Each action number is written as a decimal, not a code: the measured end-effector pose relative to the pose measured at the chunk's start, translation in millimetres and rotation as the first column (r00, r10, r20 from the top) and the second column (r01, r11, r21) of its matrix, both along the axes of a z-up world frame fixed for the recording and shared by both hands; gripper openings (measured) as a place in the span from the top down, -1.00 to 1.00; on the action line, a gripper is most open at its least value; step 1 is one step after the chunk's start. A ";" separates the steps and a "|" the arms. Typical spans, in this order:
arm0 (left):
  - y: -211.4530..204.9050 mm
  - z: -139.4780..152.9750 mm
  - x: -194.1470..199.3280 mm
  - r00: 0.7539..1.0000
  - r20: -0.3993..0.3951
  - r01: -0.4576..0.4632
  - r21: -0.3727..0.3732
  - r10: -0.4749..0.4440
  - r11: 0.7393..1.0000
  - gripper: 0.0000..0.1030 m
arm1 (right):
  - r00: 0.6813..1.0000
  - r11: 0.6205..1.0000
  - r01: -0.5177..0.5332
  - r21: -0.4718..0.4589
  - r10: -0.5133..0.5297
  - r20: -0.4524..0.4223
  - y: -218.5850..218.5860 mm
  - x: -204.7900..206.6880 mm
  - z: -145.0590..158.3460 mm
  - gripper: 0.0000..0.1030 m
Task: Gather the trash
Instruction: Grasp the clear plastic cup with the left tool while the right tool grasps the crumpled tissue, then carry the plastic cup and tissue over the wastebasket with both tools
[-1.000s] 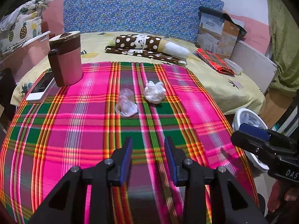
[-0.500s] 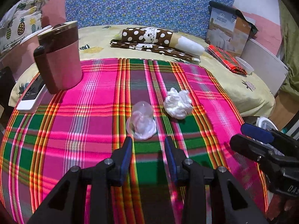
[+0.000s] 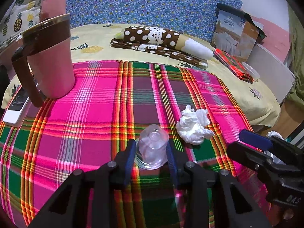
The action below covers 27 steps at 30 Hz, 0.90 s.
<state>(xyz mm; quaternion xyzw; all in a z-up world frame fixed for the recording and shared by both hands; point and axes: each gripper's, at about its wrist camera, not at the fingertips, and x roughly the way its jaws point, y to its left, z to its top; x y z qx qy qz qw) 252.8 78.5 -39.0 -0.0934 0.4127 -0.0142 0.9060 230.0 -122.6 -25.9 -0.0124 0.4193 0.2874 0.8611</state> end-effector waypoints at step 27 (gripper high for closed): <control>18.8 14.2 -22.7 0.999 0.029 -0.030 0.007 0.030 1.000 0.34 | 0.999 1.000 -0.029 0.006 0.029 -0.031 19.6 19.7 -8.8 0.46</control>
